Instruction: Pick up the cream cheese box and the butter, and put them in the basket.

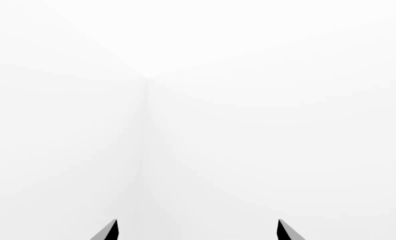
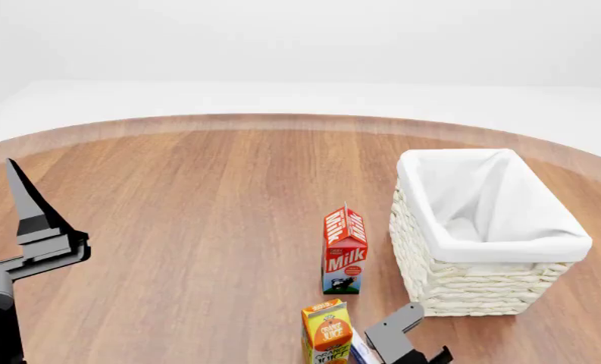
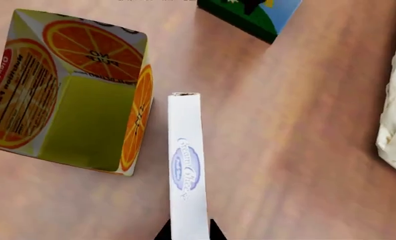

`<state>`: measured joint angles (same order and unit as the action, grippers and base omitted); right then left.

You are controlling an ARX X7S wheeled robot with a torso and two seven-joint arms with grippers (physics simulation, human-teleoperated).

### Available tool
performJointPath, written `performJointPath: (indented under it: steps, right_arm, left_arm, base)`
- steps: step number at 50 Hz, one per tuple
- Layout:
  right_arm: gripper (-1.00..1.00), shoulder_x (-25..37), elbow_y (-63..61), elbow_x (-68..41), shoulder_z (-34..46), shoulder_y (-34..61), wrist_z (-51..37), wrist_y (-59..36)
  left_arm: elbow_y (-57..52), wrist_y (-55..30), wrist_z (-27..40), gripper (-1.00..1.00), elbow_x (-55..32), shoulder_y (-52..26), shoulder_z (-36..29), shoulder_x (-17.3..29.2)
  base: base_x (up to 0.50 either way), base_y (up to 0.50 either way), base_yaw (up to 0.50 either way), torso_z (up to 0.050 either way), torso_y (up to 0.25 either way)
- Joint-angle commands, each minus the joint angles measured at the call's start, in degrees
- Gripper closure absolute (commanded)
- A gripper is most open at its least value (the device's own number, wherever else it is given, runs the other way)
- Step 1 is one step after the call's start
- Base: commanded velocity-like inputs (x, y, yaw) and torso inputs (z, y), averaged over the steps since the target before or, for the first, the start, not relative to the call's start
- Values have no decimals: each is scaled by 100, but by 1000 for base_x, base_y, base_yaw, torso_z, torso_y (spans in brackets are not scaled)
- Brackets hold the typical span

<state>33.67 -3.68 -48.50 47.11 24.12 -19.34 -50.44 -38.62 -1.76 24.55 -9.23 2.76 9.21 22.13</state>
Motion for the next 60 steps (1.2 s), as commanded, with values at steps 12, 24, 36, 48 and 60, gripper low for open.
performJointPath:
  steps: [12, 24, 36, 48, 60]
  right_arm:
    - [100, 218, -828, -175, -550, 107, -189, -54]
    - [100, 1410, -3074, -1370, -1924, -263, -1627, -246]
    - [100, 1988, -3979, -2086, -2454, -549, -2061, -154]
    - [100, 2721, -4639, -3393, -3220, 583, -2754, -329]
    - [100, 3334, -4682, -4641, -3631, 1700, -3344, -372]
  left_arm:
    - [34, 4, -91, -100, 6, -6, 159, -69]
    - [-42, -1, -68, -100, 15, 24, 160, -47]
    - [-73, -2, -49, -100, -8, 40, 179, -26]
    - [-68, -5, -38, -100, -38, 39, 170, -13]
    - [-124, -38, -15, -100, -84, 61, 210, 14]
  base:
    - [0, 0, 0, 0, 1]
    - [0, 0, 0, 0, 0]
    - [0, 0, 0, 0, 1]
    - [0, 0, 0, 0, 0]
    - [0, 0, 0, 0, 1]
